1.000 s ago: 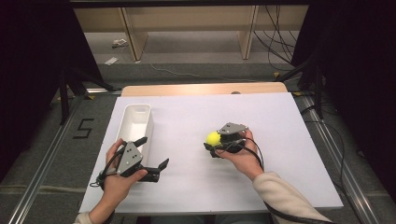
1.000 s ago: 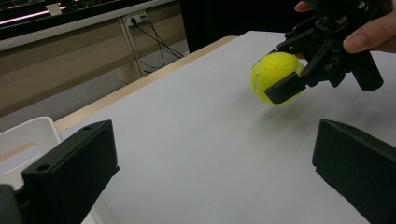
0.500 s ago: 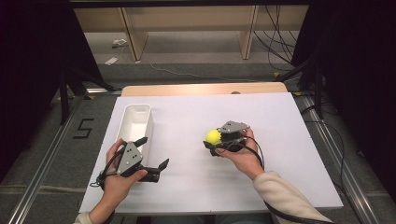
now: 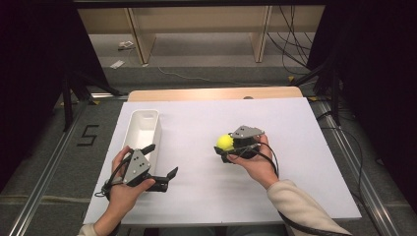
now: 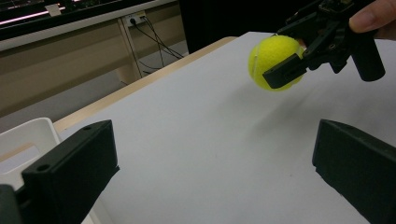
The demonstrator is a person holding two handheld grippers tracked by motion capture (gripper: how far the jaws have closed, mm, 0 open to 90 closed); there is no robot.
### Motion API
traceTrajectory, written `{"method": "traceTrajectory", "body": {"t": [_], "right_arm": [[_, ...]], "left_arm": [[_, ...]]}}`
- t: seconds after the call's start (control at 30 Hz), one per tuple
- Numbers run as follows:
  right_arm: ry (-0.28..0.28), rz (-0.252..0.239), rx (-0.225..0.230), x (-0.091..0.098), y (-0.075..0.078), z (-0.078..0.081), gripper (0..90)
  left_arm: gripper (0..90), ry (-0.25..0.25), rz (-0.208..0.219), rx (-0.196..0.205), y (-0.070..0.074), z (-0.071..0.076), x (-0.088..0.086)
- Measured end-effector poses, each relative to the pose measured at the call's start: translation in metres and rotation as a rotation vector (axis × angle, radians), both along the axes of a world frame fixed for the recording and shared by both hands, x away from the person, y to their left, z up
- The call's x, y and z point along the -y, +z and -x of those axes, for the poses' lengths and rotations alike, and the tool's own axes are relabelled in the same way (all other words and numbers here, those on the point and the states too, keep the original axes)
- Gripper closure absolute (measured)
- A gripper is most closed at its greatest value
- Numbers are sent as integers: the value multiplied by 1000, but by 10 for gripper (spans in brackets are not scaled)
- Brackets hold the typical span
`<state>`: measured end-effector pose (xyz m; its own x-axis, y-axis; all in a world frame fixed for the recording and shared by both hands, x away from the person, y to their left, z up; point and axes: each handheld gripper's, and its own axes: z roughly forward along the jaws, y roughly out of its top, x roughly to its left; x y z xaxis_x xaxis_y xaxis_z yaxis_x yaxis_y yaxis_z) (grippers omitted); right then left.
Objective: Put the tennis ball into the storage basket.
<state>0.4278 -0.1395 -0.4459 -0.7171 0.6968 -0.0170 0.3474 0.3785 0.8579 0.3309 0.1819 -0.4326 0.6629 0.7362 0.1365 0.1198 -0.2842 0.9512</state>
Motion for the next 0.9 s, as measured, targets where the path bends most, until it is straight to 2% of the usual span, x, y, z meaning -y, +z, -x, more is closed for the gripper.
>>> {"method": "traceTrajectory", "body": {"t": [0.9], "right_arm": [[-9, -29, 23, 1, 12, -2, 266]], "left_arm": [[0, -1, 0, 2, 0, 0, 0]]}}
